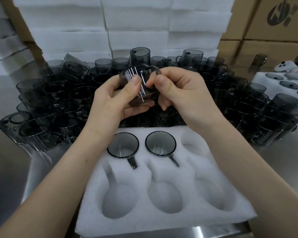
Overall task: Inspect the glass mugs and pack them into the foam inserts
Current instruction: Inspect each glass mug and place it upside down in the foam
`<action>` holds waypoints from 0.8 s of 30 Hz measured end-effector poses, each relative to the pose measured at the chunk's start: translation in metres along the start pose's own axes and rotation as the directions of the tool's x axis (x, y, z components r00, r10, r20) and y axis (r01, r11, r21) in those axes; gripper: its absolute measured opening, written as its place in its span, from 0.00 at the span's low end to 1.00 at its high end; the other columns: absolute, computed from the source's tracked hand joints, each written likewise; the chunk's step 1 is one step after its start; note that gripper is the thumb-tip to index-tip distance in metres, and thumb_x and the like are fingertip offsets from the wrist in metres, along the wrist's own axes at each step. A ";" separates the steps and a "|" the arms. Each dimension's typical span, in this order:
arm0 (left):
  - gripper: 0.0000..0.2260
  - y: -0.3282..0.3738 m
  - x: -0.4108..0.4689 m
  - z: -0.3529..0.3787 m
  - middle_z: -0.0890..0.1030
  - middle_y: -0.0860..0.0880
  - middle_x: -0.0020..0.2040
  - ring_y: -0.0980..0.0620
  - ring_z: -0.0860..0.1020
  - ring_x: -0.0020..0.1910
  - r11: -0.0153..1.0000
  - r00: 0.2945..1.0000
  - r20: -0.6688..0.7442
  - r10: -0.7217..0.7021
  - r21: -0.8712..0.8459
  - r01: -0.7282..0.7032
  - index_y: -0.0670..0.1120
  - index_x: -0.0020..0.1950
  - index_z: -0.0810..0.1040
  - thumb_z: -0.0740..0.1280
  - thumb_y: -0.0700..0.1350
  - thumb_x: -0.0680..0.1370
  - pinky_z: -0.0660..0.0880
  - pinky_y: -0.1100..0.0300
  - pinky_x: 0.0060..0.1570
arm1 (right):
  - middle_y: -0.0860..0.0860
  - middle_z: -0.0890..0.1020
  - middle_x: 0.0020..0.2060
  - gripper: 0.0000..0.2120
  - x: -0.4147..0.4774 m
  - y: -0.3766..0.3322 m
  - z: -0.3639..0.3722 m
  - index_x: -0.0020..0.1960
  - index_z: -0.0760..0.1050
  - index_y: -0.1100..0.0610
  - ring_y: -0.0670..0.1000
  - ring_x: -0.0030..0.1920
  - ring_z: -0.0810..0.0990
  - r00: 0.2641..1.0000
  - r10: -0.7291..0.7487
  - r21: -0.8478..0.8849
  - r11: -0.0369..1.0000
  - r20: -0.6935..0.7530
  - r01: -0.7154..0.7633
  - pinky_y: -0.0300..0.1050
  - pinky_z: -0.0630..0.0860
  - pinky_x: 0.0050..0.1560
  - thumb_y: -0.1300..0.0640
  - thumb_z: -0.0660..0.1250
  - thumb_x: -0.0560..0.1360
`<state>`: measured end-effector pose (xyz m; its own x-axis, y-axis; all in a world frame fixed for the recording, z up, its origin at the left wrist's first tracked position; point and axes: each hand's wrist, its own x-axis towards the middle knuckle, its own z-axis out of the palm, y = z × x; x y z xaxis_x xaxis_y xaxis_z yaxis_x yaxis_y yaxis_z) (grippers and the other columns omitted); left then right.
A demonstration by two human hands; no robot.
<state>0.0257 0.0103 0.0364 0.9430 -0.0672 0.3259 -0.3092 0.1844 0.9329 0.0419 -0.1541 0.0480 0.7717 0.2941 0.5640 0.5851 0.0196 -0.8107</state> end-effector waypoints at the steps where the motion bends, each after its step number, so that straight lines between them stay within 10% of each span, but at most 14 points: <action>1: 0.20 0.000 0.000 0.001 0.84 0.42 0.52 0.43 0.85 0.48 1.000 1.000 -0.003 0.017 0.014 -0.017 0.40 0.62 0.76 0.66 0.50 0.75 0.81 0.55 0.45 | 0.41 0.76 0.28 0.09 0.001 0.001 0.000 0.41 0.78 0.52 0.47 0.28 0.68 1.000 0.028 0.010 1.000 0.004 -0.028 0.41 0.68 0.33 0.55 0.62 0.78; 12: 0.29 -0.005 -0.004 0.005 0.79 0.58 0.56 0.63 0.79 0.56 0.890 0.954 0.002 0.300 0.358 -0.281 0.45 0.69 0.69 0.74 0.39 0.71 0.75 0.66 0.56 | 0.46 0.68 0.25 0.30 0.004 0.005 -0.003 0.22 0.67 0.50 0.50 0.32 0.69 0.918 0.388 0.090 0.914 0.087 -0.395 0.46 0.71 0.44 0.43 0.55 0.82; 16: 0.30 -0.005 -0.004 0.004 0.78 0.58 0.56 0.61 0.78 0.59 0.851 0.938 0.016 0.347 0.416 -0.322 0.52 0.69 0.68 0.74 0.42 0.69 0.76 0.58 0.61 | 0.47 0.72 0.25 0.30 0.002 0.006 0.000 0.24 0.71 0.51 0.49 0.30 0.70 0.929 0.371 -0.063 0.927 -0.010 -0.371 0.44 0.73 0.43 0.39 0.55 0.81; 24: 0.26 -0.002 -0.005 0.005 0.80 0.56 0.55 0.61 0.81 0.54 0.888 0.941 -0.016 0.338 0.336 -0.314 0.45 0.67 0.70 0.73 0.42 0.71 0.75 0.67 0.53 | 0.49 0.74 0.30 0.20 0.003 0.005 0.001 0.29 0.74 0.55 0.48 0.31 0.69 0.975 0.221 0.187 0.957 0.031 -0.223 0.39 0.72 0.35 0.50 0.61 0.78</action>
<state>0.0208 0.0058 0.0333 0.7846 0.0147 0.6198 -0.6117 -0.1449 0.7777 0.0475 -0.1521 0.0455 0.8737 0.3208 0.3656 0.3409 0.1323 -0.9307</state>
